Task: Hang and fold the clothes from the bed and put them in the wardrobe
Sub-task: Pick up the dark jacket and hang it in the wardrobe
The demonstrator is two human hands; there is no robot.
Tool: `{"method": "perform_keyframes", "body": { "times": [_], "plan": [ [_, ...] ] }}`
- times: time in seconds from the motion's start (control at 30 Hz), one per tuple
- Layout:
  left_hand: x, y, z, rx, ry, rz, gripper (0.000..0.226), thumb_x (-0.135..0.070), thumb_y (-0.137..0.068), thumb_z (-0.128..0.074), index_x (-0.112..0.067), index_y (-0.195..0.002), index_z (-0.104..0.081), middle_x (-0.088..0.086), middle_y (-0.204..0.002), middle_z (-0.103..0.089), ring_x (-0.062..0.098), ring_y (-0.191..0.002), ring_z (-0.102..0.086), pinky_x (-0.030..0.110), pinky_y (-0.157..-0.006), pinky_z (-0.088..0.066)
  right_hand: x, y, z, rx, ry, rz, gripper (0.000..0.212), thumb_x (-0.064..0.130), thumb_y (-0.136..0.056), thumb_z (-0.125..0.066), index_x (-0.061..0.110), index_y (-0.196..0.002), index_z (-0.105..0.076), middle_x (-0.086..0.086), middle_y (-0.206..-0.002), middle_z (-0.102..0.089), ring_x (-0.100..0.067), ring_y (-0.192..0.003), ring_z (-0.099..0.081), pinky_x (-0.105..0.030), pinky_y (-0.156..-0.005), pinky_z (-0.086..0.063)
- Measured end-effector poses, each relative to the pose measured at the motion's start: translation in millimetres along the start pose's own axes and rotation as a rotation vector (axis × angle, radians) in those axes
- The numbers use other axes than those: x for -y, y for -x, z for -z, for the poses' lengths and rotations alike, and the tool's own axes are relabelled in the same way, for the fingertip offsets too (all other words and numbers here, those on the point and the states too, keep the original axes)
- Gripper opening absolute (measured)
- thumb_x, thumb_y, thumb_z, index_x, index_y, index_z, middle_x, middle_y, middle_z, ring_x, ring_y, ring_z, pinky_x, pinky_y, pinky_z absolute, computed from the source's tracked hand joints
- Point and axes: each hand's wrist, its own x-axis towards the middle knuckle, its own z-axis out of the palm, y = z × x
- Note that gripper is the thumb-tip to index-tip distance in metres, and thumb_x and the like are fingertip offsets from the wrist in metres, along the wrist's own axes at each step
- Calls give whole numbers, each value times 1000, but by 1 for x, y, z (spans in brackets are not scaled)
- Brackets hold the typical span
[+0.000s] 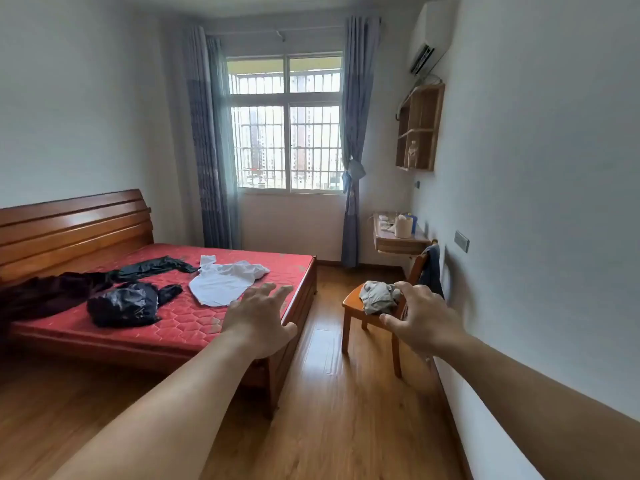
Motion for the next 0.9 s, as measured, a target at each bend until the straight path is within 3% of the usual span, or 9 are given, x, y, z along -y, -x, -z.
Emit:
{"method": "perform_keyframes", "body": {
  "times": [0.43,0.67,0.9],
  "plan": [
    [16,-176,-43,22,-99,214,75,-53,-84,-56,-38,-150,-25,-3,-156,-30,22,-143,-26,46,-110,-28,-10,-210,-93,131,-117,119,78,65,-80,-58,31,-144,-30,-6,-144,-43,-31,-129,-43,-48,-96,-46],
    [78,-233,-66,67,-115,354,75,-55,-84,-55,-36,-150,-25,-3,-157,-28,22,-144,-24,48,-113,-29,36,-298,-148,202,-118,217,80,69,-79,-56,32,-145,-29,-5,-146,-42,-29,-131,-41,-48,-98,-43],
    [189,-301,-104,29,-77,468,73,-54,-85,-53,-36,-150,-25,-4,-155,-29,22,-141,-28,46,-109,-33,116,-399,-229,254,-111,299,80,68,-79,-57,34,-146,-28,-1,-148,-40,-26,-132,-41,-48,-99,-45]
  ]
}}
